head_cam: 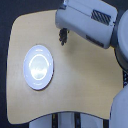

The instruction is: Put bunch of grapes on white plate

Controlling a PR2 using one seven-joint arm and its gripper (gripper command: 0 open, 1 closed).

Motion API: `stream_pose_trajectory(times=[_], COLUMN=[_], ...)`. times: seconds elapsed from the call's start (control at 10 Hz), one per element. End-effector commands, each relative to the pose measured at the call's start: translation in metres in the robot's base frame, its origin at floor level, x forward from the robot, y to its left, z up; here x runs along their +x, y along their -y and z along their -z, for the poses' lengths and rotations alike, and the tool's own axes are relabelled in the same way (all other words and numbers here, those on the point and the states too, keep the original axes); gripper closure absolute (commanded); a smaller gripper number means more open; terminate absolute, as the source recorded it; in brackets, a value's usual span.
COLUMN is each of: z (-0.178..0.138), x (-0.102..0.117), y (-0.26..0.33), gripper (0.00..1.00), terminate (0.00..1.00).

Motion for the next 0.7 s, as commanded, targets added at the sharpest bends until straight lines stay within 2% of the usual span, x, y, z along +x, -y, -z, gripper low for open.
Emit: stream_pose_trajectory(times=[0.0, 0.3, 0.6], z=[-0.002, 0.013, 0.039], x=[-0.083, -0.117, -0.121], y=[-0.05, -0.112, -0.148], gripper=[1.0, 1.0, 1.0], terminate=[0.0, 0.0, 0.0])
